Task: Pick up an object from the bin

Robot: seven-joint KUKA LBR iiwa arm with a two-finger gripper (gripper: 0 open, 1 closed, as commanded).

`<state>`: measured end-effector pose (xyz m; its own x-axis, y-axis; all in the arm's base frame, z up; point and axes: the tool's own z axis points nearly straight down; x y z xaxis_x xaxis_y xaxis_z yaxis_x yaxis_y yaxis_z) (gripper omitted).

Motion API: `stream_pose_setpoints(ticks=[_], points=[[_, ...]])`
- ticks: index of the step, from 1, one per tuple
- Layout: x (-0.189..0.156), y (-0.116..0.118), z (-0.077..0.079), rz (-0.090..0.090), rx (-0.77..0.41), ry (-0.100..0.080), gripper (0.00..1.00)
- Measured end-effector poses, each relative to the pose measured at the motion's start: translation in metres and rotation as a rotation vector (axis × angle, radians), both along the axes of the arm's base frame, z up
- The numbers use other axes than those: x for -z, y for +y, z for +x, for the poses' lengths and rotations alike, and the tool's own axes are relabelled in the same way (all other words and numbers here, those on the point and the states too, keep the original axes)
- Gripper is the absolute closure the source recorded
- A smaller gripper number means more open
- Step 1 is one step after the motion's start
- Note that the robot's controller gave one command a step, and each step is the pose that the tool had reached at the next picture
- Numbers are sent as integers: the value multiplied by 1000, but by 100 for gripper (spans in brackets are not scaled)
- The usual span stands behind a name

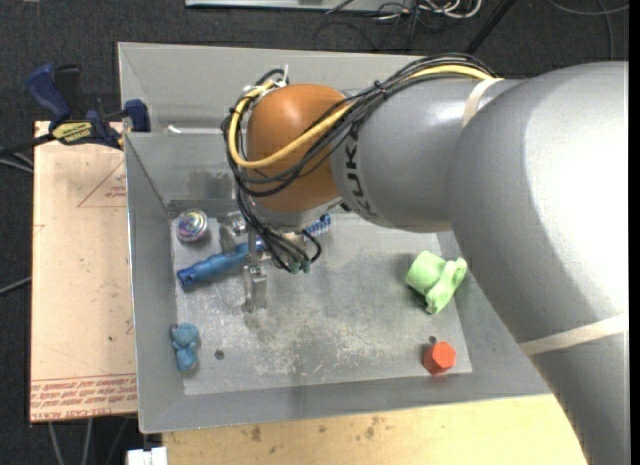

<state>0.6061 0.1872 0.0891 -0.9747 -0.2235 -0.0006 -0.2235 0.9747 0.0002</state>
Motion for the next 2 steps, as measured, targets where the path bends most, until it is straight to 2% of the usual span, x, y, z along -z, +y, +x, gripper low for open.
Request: stream_pose_setpoints(ticks=[1, 2], points=[[-2, 2, 0, 3, -1, -2, 100], [-99, 3, -27, 4, -8, -9, 100]])
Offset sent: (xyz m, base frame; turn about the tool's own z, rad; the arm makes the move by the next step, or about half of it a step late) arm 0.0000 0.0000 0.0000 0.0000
